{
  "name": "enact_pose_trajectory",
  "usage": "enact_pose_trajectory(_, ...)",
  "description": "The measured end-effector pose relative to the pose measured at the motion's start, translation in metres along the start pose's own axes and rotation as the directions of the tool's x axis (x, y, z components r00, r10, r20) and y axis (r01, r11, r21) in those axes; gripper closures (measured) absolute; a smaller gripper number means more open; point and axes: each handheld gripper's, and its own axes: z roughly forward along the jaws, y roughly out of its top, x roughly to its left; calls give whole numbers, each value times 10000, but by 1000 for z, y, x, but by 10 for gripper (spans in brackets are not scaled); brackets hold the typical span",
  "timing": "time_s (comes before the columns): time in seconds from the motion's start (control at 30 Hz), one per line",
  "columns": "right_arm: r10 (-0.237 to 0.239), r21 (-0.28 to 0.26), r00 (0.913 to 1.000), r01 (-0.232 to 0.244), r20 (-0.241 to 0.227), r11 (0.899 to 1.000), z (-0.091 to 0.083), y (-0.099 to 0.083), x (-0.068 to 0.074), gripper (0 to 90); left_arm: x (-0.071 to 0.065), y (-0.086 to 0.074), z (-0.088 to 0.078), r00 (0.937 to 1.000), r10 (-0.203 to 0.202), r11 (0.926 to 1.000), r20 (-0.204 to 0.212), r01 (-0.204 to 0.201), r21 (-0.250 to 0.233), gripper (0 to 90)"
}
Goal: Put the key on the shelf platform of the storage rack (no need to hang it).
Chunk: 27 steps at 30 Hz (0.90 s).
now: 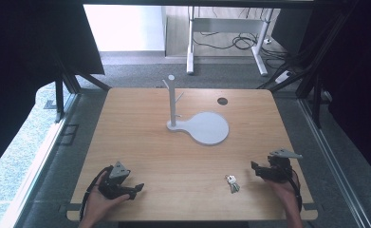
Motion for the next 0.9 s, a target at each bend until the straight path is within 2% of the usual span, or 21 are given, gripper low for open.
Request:
enact_pose_trajectory(0.17,-77,-25,9999,77,-126,10000,-4,-1,0,280,0,-1,-1,10000,-25,10000,-2,25,1,243)
enact_pose_trajectory(0.37,-116,-27,9996,115,-238,9999,-6,0,0,293,1,0,-1,10000,-24,10000,22,24,-22,243)
enact_pose_trajectory(0.6,-294,229,9989,302,-370,9993,-4,-1,2,325,1,-1,-1,10000,-60,10000,-19,60,6,244)
enact_pose_trajectory(0.9,-250,235,9986,261,-476,9994,-5,-1,1,338,2,-1,-2,10000,-76,10000,-26,76,-41,245)
